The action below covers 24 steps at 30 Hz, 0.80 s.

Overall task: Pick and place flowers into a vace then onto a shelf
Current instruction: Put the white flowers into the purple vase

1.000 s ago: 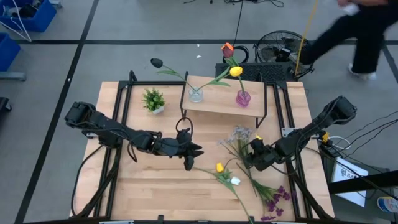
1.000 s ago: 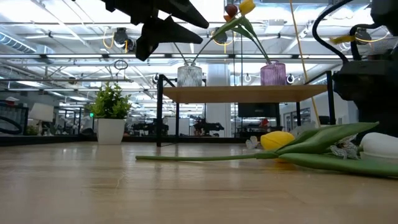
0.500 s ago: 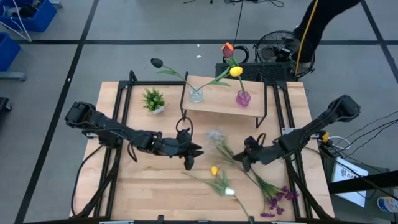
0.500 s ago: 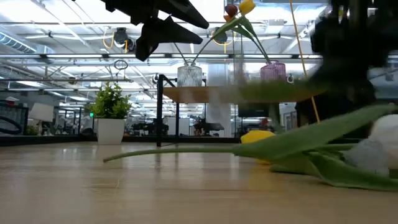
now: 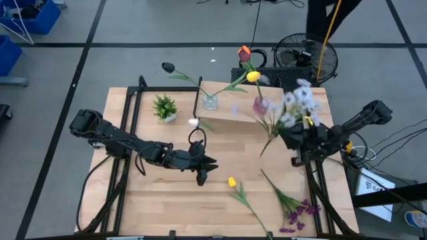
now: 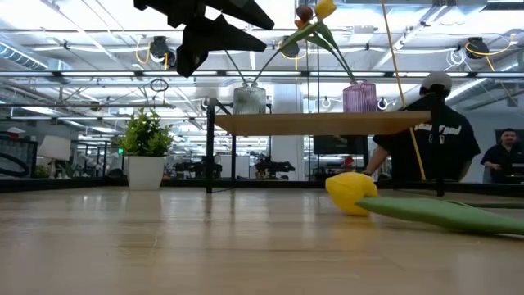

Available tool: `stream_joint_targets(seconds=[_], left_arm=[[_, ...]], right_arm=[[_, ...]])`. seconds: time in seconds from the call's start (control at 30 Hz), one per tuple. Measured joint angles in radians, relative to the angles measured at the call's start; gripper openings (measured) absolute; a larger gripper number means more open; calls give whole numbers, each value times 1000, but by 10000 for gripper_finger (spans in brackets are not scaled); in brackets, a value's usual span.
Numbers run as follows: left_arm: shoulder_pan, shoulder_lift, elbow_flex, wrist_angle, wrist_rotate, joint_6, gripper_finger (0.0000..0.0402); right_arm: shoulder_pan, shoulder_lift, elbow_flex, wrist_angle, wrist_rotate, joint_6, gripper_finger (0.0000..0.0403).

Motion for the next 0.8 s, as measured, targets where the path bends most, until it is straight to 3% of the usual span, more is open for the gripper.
stream_joint_targets(seconds=[0.13, 0.23, 0.53, 0.63, 0.8], left_arm=[[0, 0, 0, -1, -2, 5, 127], [0, 0, 0, -3, -2, 6, 127], [2, 0, 0, -3, -3, 6, 127], [3, 0, 0, -2, -24, 5, 127], [3, 0, 0, 16, -115, 5, 127]], right_arm=[[0, -8, 0, -29, -46, 26, 1], [0, -9, 0, -27, -45, -55, 1], [-122, -43, 0, 323, -13, -725, 0], [-210, -51, 1, 280, -4, -742, 0], [-392, -37, 5, 139, -47, -566, 0]])
